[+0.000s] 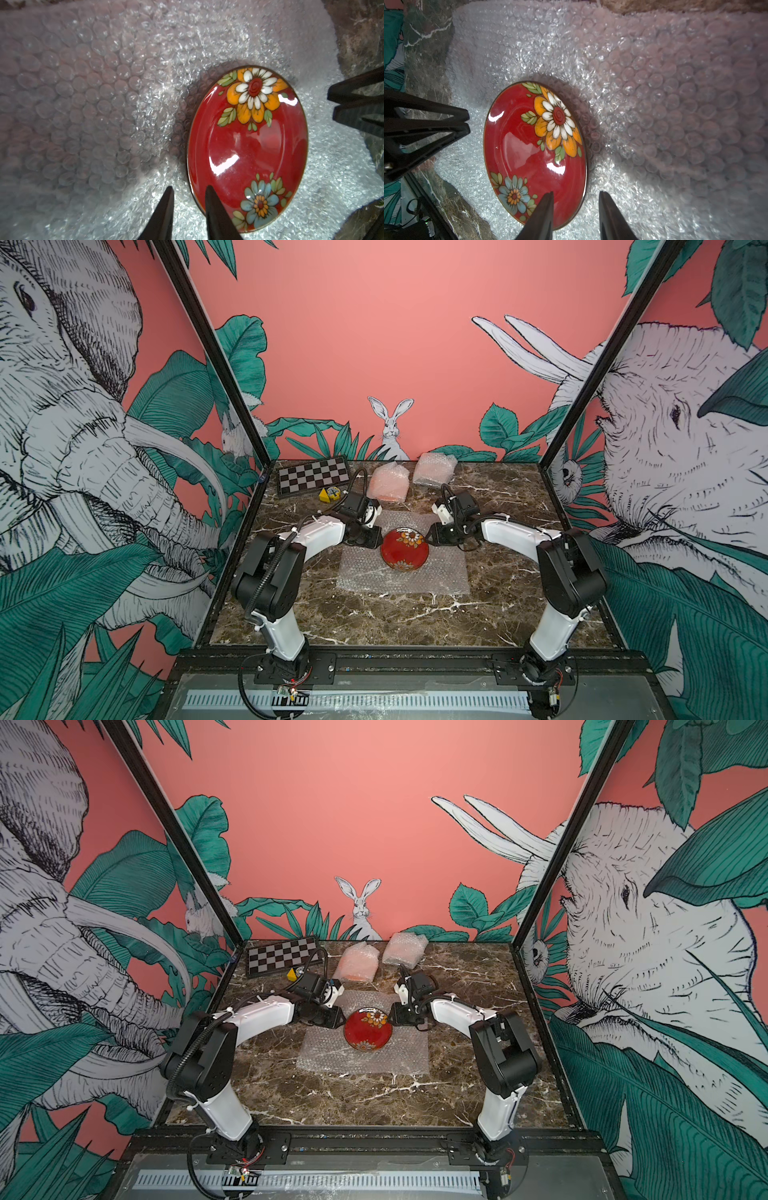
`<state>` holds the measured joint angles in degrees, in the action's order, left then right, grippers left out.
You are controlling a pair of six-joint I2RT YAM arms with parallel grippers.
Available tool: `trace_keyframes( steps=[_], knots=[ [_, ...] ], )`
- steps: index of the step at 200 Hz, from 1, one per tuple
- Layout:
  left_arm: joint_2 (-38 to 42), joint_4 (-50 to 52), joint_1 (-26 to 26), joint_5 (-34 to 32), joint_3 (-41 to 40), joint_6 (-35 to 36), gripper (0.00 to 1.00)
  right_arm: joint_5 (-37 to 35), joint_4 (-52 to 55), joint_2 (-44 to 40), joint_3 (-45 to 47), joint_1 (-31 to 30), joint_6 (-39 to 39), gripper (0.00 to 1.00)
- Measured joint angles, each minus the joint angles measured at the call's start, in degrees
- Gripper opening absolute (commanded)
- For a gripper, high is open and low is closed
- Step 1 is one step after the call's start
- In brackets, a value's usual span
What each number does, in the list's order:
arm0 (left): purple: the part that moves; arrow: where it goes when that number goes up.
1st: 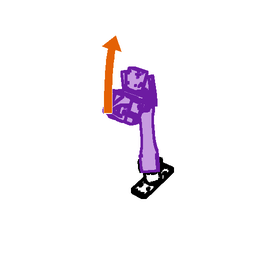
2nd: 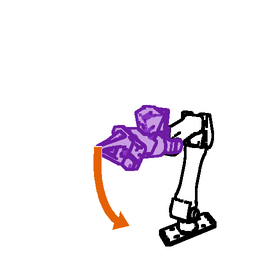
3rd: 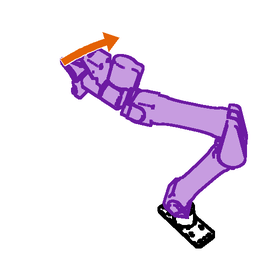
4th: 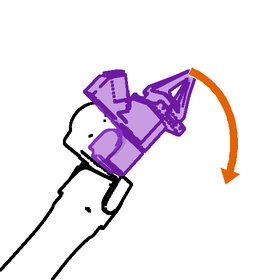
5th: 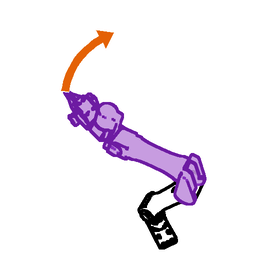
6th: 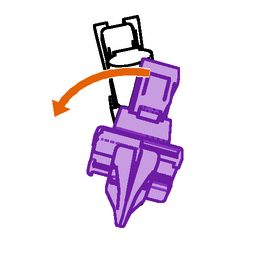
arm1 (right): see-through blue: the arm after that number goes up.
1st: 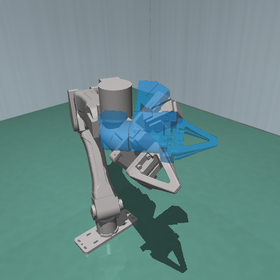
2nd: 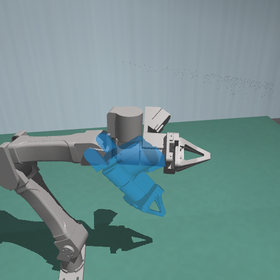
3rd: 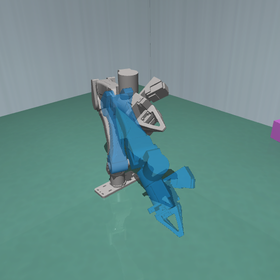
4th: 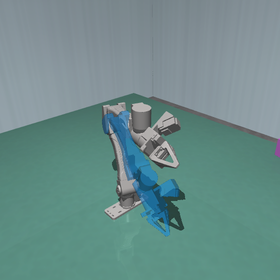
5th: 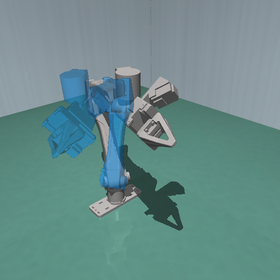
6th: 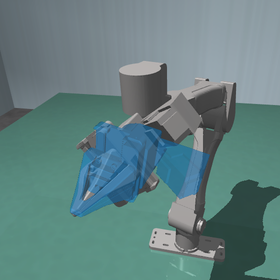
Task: Unpack dinner plates from bubble wrap
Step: Pick up the plate from the bubble wrap.
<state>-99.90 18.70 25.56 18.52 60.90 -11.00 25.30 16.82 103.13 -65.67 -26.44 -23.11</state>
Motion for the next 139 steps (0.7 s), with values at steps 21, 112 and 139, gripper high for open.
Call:
trace_keyframes(
  steps=[21, 112, 139],
  knots=[
    [-1.3, -0.4, 0.0, 0.2, 0.0, -0.2, 0.25, 0.9, -0.5, 1.0, 0.0, 0.3, -0.8, 0.35],
    [-3.1, -2.4, 0.0, 2.3, -0.4, -1.0, 0.13, 3.0, -2.3, 3.8, -0.7, 0.6, -2.6, 0.31],
    [-3.2, -2.9, 0.0, 2.6, -0.4, -1.1, 0.12, 3.4, -2.9, 4.3, -0.7, 0.8, -3.3, 0.31]
  ],
)
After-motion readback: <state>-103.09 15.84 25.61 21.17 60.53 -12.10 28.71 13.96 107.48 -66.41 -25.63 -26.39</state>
